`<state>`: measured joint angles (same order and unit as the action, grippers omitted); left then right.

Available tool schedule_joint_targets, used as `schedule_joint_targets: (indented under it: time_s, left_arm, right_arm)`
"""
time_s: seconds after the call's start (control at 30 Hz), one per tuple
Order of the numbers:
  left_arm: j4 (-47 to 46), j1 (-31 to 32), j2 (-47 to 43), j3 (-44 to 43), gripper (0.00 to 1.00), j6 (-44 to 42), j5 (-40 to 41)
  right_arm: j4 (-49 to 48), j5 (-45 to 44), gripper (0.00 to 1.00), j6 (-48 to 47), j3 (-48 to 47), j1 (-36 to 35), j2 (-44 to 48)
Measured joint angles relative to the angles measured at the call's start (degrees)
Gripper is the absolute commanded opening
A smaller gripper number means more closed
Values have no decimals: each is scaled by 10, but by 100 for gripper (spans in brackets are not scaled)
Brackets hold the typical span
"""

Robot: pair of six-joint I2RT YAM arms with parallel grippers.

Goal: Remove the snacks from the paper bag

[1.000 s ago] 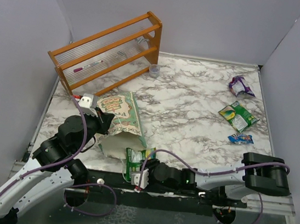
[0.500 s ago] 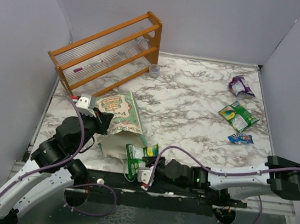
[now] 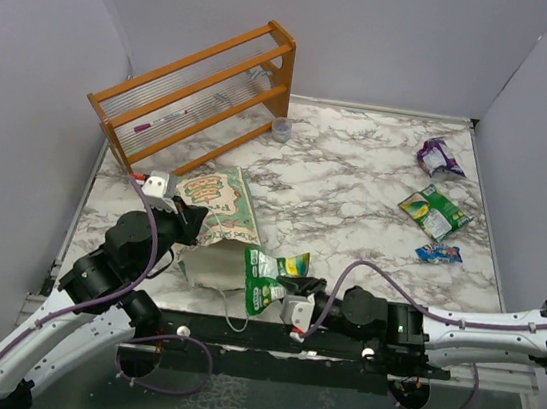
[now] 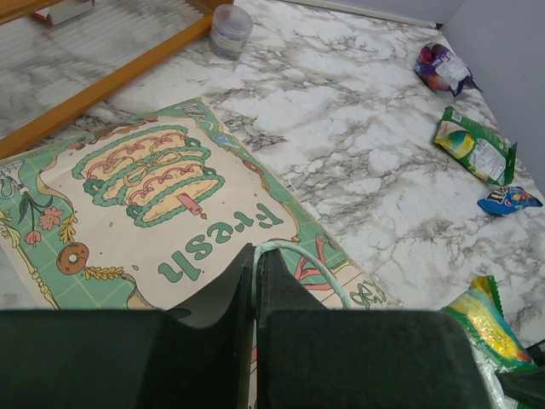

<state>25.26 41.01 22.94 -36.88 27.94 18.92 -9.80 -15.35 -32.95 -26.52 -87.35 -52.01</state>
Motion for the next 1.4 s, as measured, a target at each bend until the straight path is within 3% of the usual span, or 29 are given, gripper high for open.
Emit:
schedule_joint_targets:
  time_s: [0.17,0.33,0.53,0.7,0.93,1.07,1.4]
  left_arm:
    - [0,0,1,0,0,0,0]
    - [0,0,1,0,0,0,0]
    - [0,0,-1,0,0,0,0]
    - [0,0,-8,0,0,0,0]
    - [-2,0,-11,0,0,0,-5]
    - [-2,0,-7,0,0,0,-10]
    - [-2,0,-3,0,0,0,-24]
  right_arm:
    - [15,-36,20,-8,-12,8,17]
    - [12,-68,21,-11,-16,61,13]
    - [-12,-80,22,7,-16,177,-21]
    - [-54,-70,23,41,-26,317,-71]
    - [-119,-35,24,80,-99,530,-239]
    - [-141,-19,25,93,-155,611,-342]
    - [-146,8,26,113,-329,728,-563]
